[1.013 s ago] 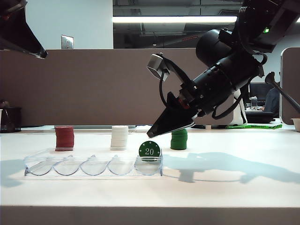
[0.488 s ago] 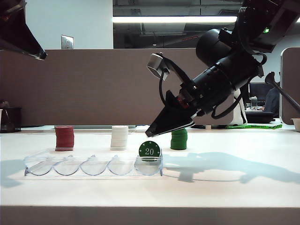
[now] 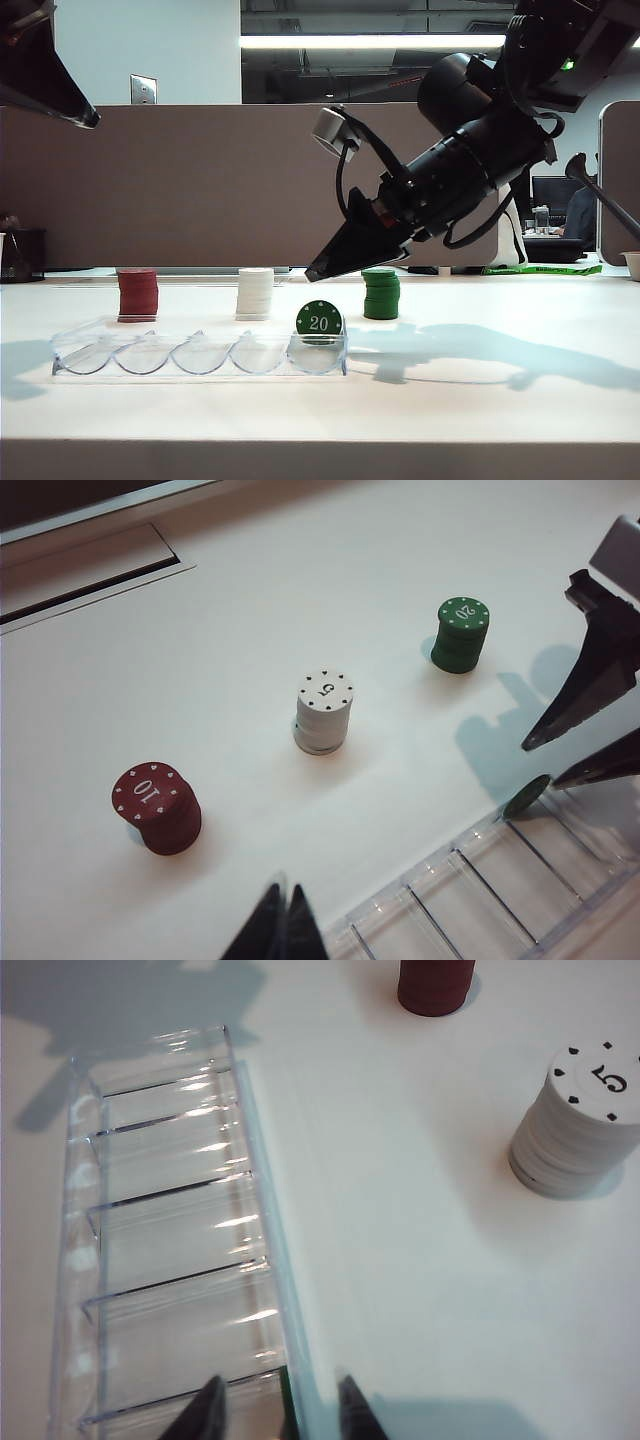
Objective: Pick up the chip in the box and place it on the pile of chips with the same color.
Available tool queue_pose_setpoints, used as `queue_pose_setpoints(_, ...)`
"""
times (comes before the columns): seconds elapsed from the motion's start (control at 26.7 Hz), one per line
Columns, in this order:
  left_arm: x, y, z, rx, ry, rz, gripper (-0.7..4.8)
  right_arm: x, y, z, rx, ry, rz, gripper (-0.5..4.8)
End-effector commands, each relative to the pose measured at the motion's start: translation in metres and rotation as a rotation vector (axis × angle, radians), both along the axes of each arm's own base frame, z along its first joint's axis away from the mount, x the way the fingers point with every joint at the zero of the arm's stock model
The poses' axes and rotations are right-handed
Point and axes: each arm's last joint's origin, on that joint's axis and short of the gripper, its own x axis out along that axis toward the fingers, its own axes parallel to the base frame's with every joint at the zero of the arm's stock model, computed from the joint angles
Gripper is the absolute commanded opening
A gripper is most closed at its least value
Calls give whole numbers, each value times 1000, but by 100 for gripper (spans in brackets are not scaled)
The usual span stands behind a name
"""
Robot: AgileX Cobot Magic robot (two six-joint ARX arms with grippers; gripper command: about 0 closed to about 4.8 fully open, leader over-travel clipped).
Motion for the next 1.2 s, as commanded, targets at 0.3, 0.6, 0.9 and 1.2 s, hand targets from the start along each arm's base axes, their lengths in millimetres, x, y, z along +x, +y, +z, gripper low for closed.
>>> queue_pose_setpoints(0.3,1,0,1,-3,-8,-4,-6,2,2,-9,7,22,20,149)
queue_pose_setpoints(0.6,1,0,1,-3,-8,-4,-6,4,3,-17,-16,34,5,148)
queue_pose_setpoints(0.9,1,0,1,-3,-8,-4,-6,4,3,-17,-13,29,5,83)
queue_pose_setpoints(1.2,1,0,1,-3,-7,-4,-6,4,3,-17,-9,32,9,8)
